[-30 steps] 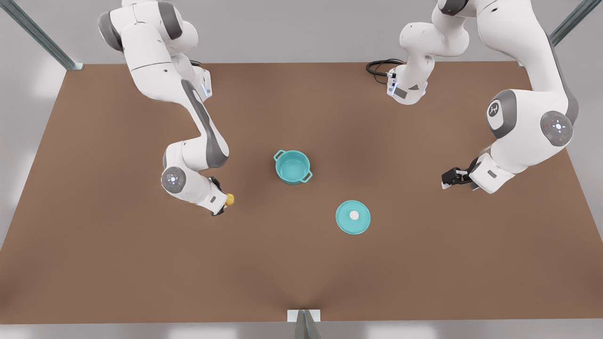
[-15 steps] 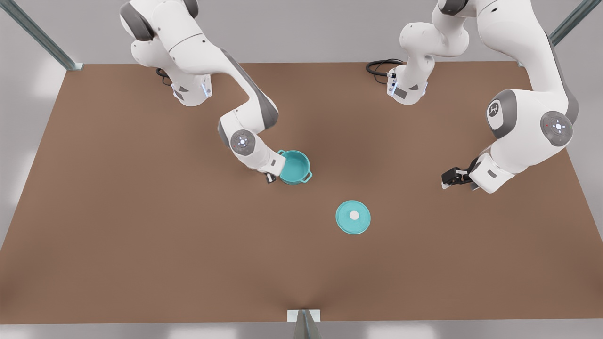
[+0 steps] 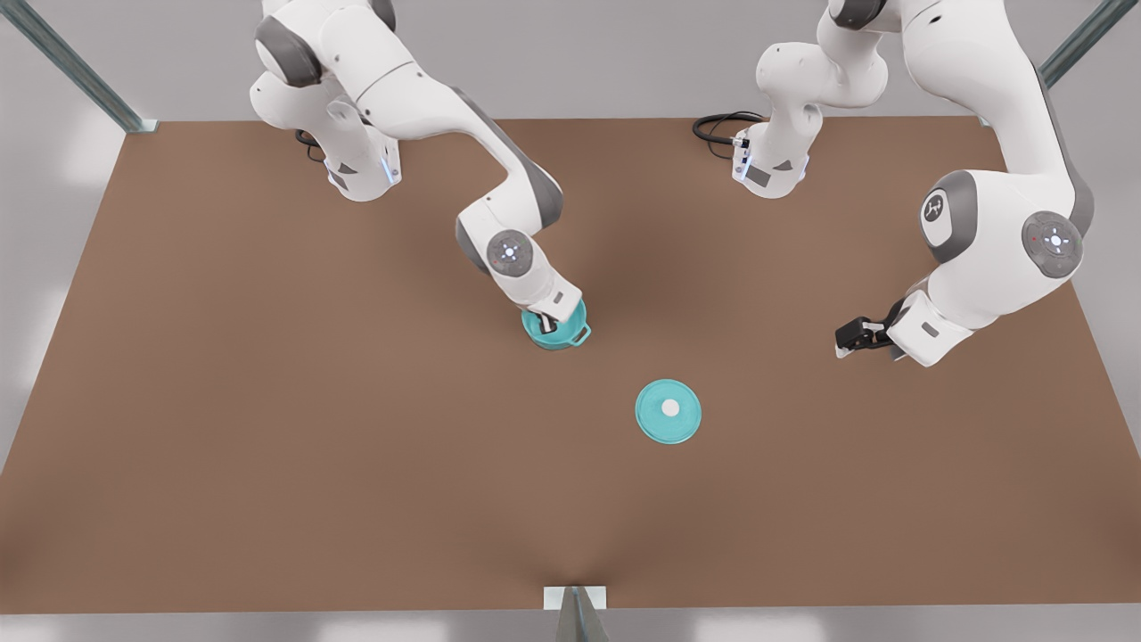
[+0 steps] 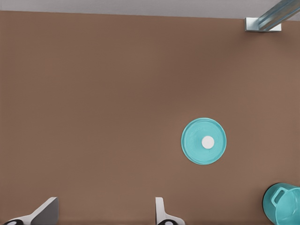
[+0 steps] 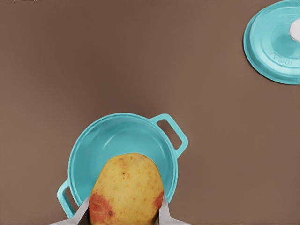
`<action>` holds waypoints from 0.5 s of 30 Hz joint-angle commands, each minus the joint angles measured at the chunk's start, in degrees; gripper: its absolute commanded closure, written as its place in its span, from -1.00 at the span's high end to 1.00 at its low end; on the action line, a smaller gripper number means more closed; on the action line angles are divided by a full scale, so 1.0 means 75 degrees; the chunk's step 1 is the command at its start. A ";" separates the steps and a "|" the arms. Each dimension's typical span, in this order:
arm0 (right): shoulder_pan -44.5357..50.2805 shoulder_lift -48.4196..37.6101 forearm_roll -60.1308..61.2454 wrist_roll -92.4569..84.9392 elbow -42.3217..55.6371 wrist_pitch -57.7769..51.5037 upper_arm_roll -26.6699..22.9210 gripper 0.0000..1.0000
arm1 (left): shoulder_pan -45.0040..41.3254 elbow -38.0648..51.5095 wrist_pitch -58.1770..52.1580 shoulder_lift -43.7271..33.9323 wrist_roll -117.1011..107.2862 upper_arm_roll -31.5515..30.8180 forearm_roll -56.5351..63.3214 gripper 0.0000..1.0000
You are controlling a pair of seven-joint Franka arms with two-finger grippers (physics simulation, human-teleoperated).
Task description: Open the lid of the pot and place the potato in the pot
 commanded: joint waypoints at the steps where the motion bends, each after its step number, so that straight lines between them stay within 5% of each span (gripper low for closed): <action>1: 0.0002 0.0127 -0.0009 0.1826 0.0020 0.0085 -0.0006 -0.18 | 0.0001 0.0010 -0.0003 -0.0019 -0.0051 -0.0010 0.0179 1.00; 12: 0.0459 0.0795 0.0167 0.2248 0.0055 0.0870 -0.0135 -0.18 | -0.0011 -0.0037 -0.0003 -0.0019 -0.0051 -0.0022 0.0179 1.00; 13: 0.0459 0.0795 0.0167 0.2248 0.0055 0.0882 -0.0135 -0.02 | -0.0011 -0.0037 -0.0003 -0.0007 -0.0051 -0.0010 0.0179 1.00; 15: 0.0459 0.0795 0.0155 0.2248 0.0032 0.0894 -0.0146 -0.02 | -0.0011 -0.0037 -0.0003 -0.0007 -0.0051 -0.0010 0.0179 1.00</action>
